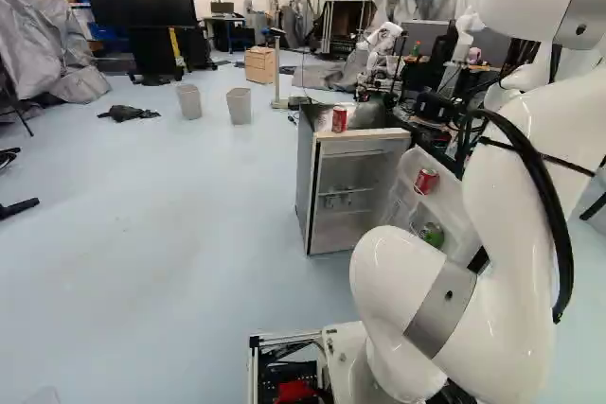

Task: Grab a drink from the fridge

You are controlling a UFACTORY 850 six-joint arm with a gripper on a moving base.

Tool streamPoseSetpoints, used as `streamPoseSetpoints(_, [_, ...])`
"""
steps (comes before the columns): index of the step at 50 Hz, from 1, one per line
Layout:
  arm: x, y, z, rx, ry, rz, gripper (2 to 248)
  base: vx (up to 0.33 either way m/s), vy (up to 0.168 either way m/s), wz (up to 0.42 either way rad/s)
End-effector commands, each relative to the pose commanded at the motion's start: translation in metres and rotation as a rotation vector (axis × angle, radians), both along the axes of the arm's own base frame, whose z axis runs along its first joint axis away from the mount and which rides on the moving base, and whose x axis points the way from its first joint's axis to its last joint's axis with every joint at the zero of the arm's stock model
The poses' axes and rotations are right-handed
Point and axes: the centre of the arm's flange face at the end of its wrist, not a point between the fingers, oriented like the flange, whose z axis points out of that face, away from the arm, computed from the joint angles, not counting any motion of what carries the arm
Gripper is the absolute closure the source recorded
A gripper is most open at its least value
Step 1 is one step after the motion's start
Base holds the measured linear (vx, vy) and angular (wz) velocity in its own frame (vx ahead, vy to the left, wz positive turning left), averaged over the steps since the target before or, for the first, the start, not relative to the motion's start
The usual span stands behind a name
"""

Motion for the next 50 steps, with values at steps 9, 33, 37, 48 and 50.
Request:
streamPoseSetpoints(9, [-0.001,0.008,0.000,0.004,0.003,0.007,3,0.000,0.000,0.000])
streamPoseSetpoints(33, [-0.004,0.030,0.001,0.013,0.010,0.026,3,0.000,0.000,0.000])
streamPoseSetpoints(37, [-0.004,0.033,0.001,0.015,0.011,0.030,3,0.000,0.000,0.000])
streamPoseSetpoints(48, [-0.006,0.044,0.001,0.019,0.015,0.040,3,0.000,0.000,0.000])
streamPoseSetpoints(50, [-0.006,0.046,0.001,0.020,0.015,0.042,3,0.000,0.000,0.000])
